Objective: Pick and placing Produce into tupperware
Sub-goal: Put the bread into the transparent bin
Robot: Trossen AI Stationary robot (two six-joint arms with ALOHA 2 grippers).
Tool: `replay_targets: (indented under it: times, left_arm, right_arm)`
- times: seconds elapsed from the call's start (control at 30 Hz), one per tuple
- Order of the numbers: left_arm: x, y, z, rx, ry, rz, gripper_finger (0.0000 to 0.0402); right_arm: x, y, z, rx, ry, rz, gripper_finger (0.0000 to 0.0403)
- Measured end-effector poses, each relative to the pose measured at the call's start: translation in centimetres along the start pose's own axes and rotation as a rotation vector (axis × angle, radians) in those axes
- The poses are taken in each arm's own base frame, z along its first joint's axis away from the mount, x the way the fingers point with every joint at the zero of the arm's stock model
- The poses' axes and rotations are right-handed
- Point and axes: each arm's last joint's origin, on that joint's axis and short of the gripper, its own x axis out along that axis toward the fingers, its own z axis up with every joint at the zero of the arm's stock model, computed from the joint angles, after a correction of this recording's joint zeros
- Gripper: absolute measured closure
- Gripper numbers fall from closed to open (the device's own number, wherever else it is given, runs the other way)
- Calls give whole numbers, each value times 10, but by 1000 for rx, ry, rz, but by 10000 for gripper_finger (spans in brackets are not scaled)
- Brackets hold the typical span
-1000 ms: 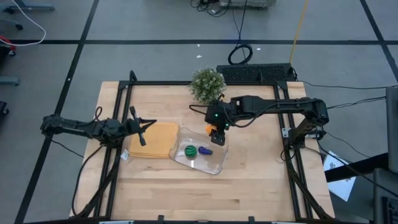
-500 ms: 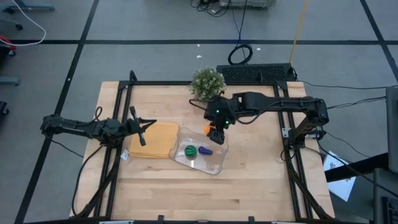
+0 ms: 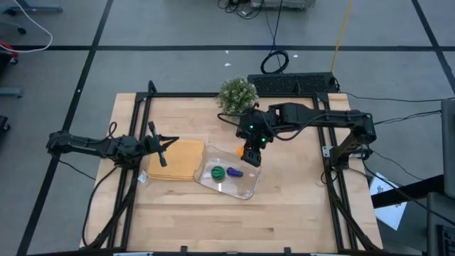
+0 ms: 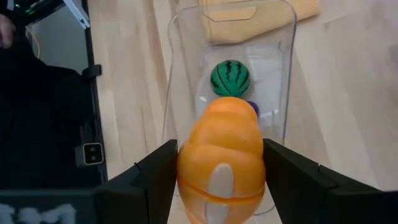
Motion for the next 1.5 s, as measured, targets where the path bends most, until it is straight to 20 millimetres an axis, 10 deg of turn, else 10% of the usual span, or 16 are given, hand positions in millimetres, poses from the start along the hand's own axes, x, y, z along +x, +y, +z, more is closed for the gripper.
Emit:
replay_targets:
  times: [1.5]
  left_arm:
    - [0, 0, 1, -4, -6, 1, 398]
  right_arm:
    - [54, 15, -4, -89, 116, -61, 195]
